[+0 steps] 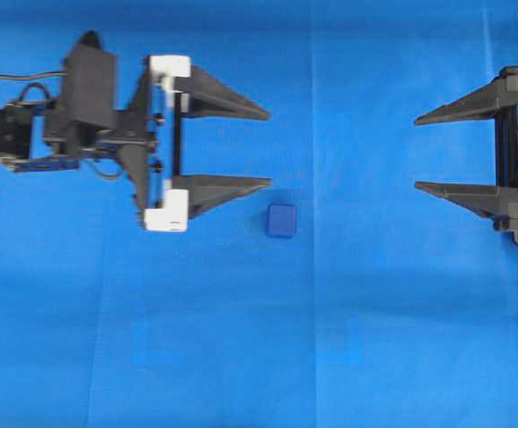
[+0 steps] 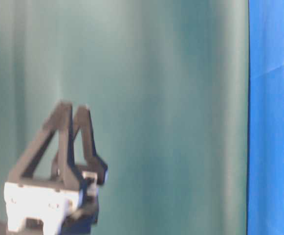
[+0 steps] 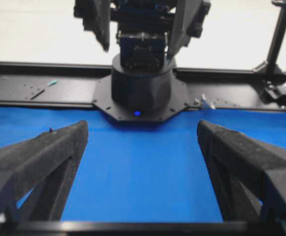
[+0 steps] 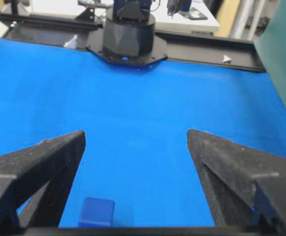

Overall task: Handover the blue block to the right arm after grasping it with the left arm, then place it in the designated position.
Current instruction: 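Lower the open left gripper over the blue cube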

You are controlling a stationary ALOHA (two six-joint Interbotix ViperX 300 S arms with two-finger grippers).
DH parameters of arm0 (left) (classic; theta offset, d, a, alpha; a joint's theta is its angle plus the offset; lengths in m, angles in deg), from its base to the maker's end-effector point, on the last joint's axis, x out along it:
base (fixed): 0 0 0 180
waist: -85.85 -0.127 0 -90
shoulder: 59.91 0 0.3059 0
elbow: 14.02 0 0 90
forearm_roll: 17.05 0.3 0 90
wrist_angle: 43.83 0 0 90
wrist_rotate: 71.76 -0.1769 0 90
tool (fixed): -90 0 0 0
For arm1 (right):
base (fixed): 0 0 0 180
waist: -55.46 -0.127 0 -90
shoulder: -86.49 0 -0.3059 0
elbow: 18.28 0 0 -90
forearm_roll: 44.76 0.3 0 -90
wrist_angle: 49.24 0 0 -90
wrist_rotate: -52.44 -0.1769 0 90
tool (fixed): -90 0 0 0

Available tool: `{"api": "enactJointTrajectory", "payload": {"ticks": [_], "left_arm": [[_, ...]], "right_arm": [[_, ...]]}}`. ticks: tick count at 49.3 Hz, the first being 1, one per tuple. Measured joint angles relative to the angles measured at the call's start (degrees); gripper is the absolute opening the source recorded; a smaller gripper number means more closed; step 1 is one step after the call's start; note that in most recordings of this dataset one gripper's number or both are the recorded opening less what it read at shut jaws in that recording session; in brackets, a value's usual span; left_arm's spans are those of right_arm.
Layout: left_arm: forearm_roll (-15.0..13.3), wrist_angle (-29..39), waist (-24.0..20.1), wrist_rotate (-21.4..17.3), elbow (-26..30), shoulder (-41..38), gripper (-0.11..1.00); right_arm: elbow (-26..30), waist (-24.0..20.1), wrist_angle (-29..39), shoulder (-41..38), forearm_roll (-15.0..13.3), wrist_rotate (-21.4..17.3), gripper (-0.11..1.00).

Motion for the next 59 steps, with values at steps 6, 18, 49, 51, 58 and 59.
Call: {"api": "enactJointTrajectory", "payload": {"ticks": [6,18,49,51,58,59], "left_arm": [[0.0,2.3,0.1,-0.1,3.6,-2.9,0.93],[0.0,5.6,0.2,-0.5,6.2,-4.9,0.93],[0.0,40.5,1.2,0.6,20.6,-11.1,0.93],[0.0,43.8,1.4,1.1,22.1,-11.8,0.93],[0.0,55.0,1.8,1.1,27.4,-14.6,0.93],[0.0,56.3,1.8,1.1,28.0,-14.9,0.93]], "right_arm": [[0.0,0.4,0.0,0.0,0.0,0.0,0.97],[0.0,1.0,-0.1,0.0,0.0,0.0,0.97],[0.0,2.0,0.4,-0.1,0.0,0.0,0.97],[0.0,2.1,0.6,0.0,0.0,0.0,0.97],[0.0,2.1,1.1,0.0,0.0,0.0,0.97],[0.0,2.1,1.1,-0.1,0.0,0.0,0.97]]}}
